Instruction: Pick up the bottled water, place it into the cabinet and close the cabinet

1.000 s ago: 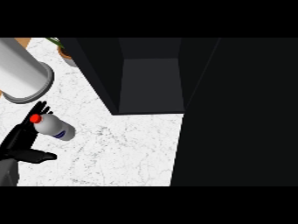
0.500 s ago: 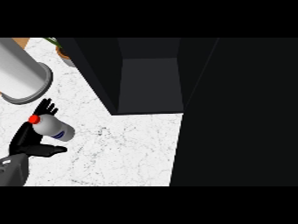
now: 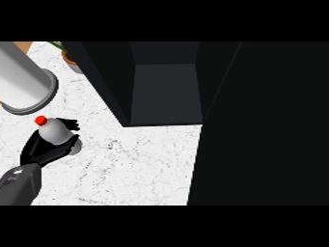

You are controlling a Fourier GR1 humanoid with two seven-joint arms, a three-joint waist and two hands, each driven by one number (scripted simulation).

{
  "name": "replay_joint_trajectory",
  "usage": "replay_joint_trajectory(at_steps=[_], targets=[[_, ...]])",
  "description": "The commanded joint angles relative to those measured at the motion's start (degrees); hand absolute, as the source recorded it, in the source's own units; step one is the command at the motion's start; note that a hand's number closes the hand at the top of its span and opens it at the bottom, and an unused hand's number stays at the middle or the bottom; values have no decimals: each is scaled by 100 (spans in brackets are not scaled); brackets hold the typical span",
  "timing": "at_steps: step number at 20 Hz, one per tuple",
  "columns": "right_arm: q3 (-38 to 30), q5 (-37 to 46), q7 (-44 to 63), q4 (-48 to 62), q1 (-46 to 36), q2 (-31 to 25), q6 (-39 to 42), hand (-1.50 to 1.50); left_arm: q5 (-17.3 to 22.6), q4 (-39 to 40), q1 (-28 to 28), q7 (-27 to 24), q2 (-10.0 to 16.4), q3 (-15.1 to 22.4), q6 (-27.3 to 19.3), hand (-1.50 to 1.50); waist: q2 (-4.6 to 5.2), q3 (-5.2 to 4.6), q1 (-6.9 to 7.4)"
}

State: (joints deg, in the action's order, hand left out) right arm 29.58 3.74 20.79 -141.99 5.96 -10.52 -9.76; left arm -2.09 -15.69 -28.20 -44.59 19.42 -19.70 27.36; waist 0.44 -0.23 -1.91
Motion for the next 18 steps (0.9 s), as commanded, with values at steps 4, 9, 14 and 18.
replay_joint_trajectory(at_steps=[4, 9, 14, 18], targets=[[106, 281, 217, -585, 49, -121, -88, -150, -690, -477, 35, -1166, -86, 664, -164, 150, -20, -6, -33], [143, 349, 339, -543, 78, -120, -204, -150, -803, -684, 64, -1605, -467, 793, -899, 150, -42, 9, 72], [326, 542, 411, -317, -72, -52, -347, -150, -539, -1298, 343, -1388, -1222, 664, -1911, 150, -94, 23, 213], [193, 318, 338, -710, 284, -278, -296, -150, -327, -1772, 590, -1048, -1907, 922, -2489, 150, -95, 28, 183]])
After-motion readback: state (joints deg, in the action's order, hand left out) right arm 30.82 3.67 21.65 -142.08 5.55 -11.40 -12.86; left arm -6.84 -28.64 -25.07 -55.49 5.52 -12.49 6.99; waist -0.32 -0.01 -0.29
